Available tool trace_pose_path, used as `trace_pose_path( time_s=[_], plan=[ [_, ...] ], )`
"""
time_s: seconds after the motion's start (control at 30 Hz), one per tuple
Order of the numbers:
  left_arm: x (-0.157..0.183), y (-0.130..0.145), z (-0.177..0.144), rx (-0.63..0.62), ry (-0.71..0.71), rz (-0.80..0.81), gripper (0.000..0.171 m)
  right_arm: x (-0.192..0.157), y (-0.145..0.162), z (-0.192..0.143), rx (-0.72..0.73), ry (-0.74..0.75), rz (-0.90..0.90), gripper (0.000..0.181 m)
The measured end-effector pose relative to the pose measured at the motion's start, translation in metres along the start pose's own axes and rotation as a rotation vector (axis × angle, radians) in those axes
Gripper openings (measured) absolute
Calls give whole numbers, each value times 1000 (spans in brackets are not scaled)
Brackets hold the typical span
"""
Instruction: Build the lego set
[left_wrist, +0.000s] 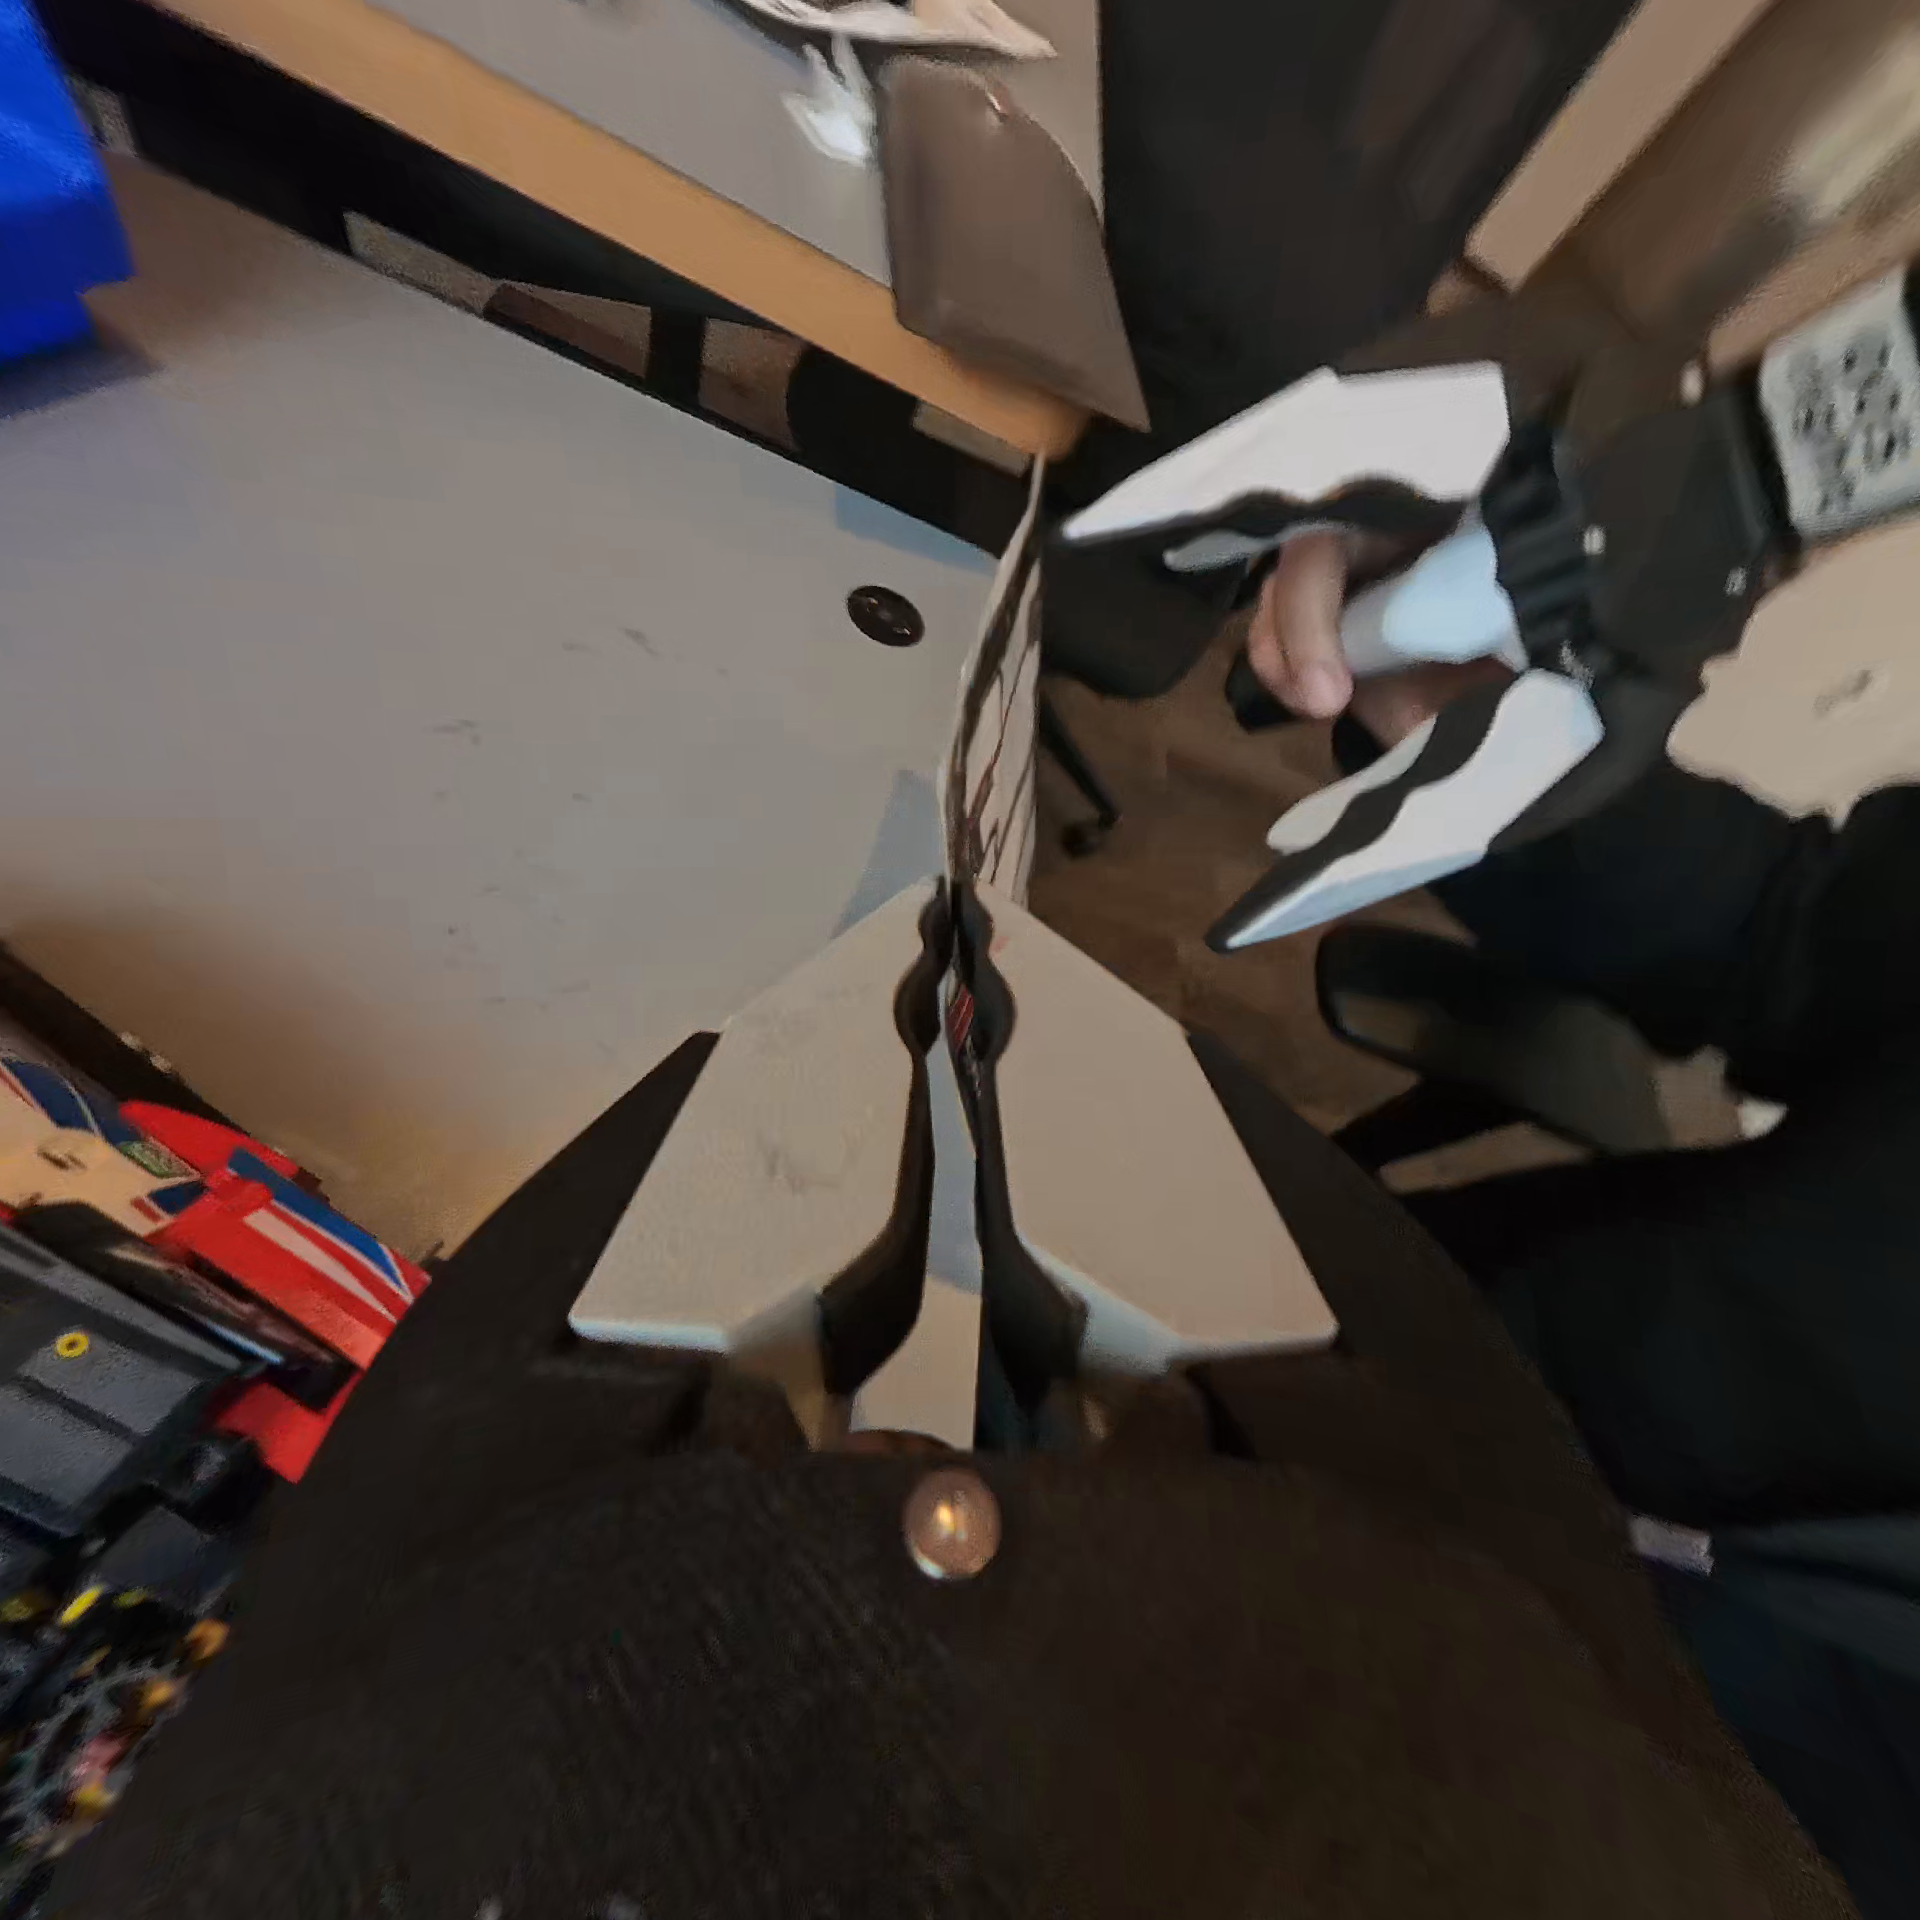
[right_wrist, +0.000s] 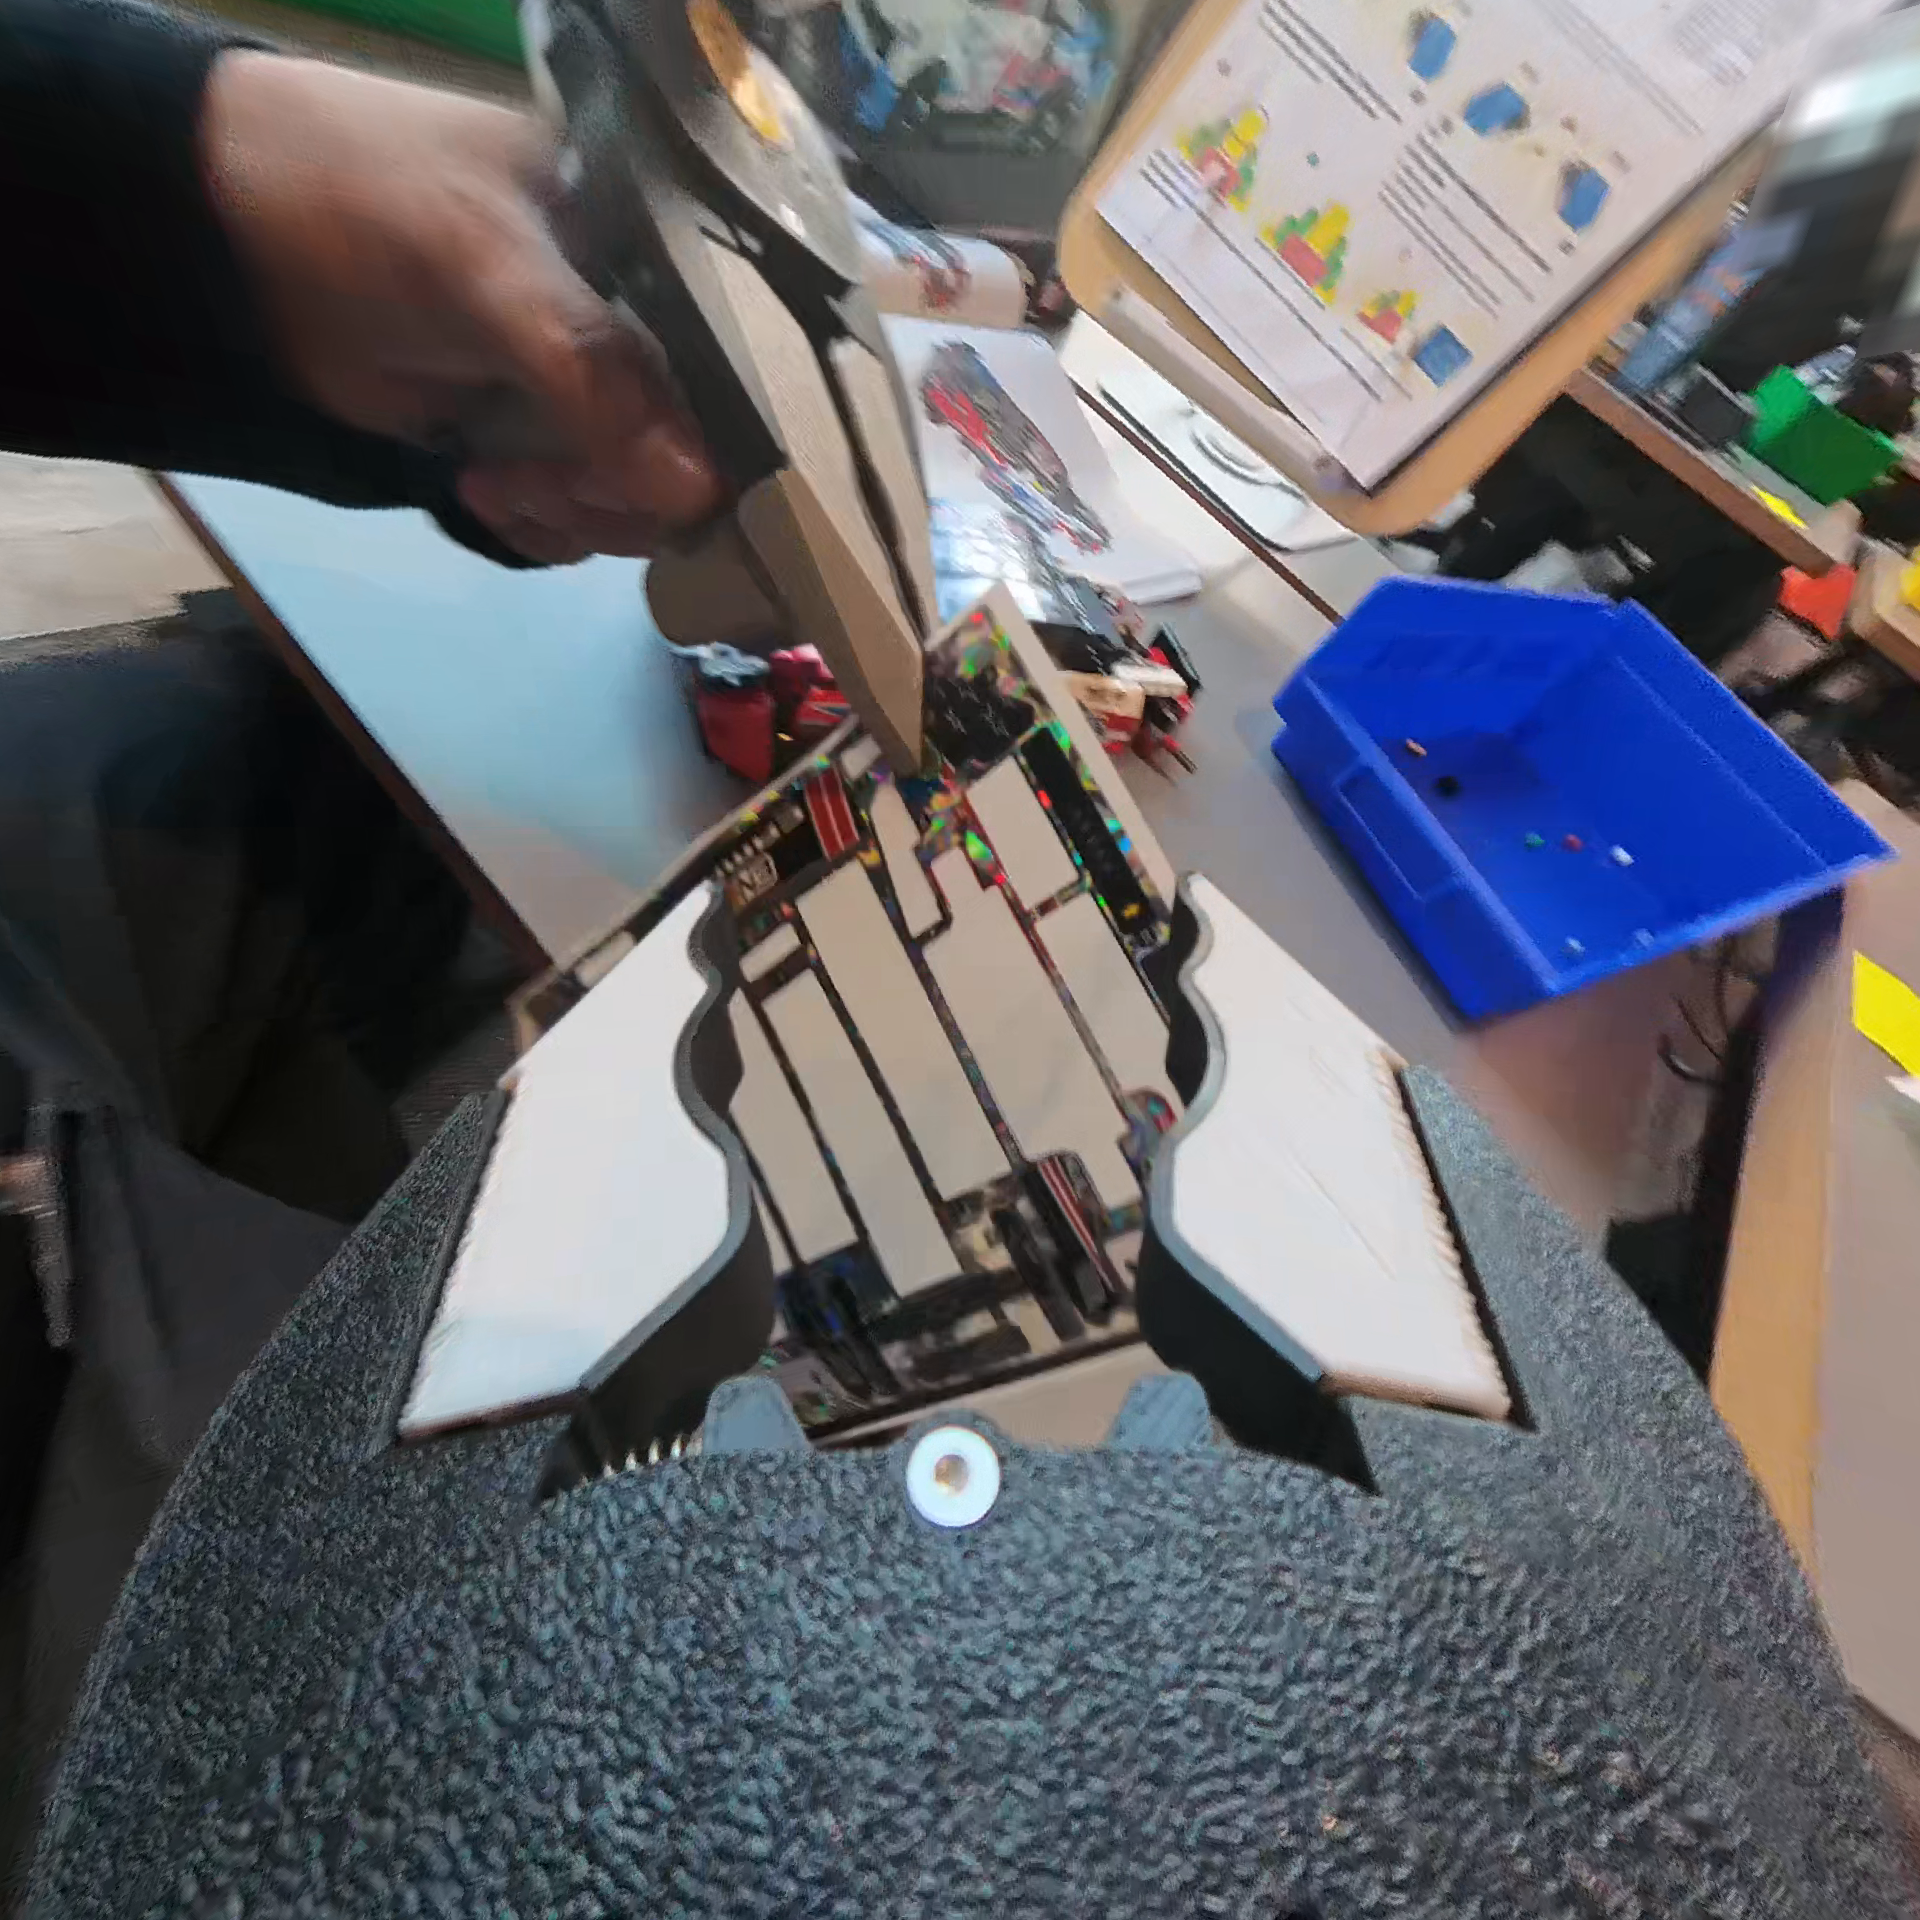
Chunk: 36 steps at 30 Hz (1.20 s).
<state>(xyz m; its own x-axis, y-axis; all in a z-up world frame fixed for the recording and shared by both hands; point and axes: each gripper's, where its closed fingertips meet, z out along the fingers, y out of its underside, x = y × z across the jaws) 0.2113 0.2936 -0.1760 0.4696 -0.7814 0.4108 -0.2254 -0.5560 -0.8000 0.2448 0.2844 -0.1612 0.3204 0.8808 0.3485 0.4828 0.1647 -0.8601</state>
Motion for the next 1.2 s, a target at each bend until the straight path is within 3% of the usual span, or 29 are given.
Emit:
trace_pose_path(
  time_s=[0.1,0.2,0.3,0.43,0.6,0.73,0.83,0.93,1.0,1.2],
  plan=[
    [-12,-1,4,60,19,-109,0,9,7,-2,-18,73,23,81],
    [-10,0,4,83,73,-150,0,0,1,-6,12,23,95,78],
    [-21,-6,0,142,23,-174,0,-16,-4,5,57,-11,226,69],
    [-25,-25,-8,293,3,-243,0,-14,17,28,42,182,395,70],
    [-21,-30,-14,479,16,-393,0,-12,37,53,-105,319,163,79],
    [-14,-25,-10,507,-2,-417,0,1,36,54,-155,425,-62,49],
    [-10,-21,-9,515,-27,-413,0,5,27,41,-130,484,-208,3],
    [-8,-7,-7,457,-96,-338,3,8,33,31,-161,493,-275,0],
    [-11,5,-10,411,-208,-226,22,12,40,25,-183,508,-312,0],
    [-6,24,-29,138,-619,411,46,6,51,22,-213,485,-342,0]
  ],
)
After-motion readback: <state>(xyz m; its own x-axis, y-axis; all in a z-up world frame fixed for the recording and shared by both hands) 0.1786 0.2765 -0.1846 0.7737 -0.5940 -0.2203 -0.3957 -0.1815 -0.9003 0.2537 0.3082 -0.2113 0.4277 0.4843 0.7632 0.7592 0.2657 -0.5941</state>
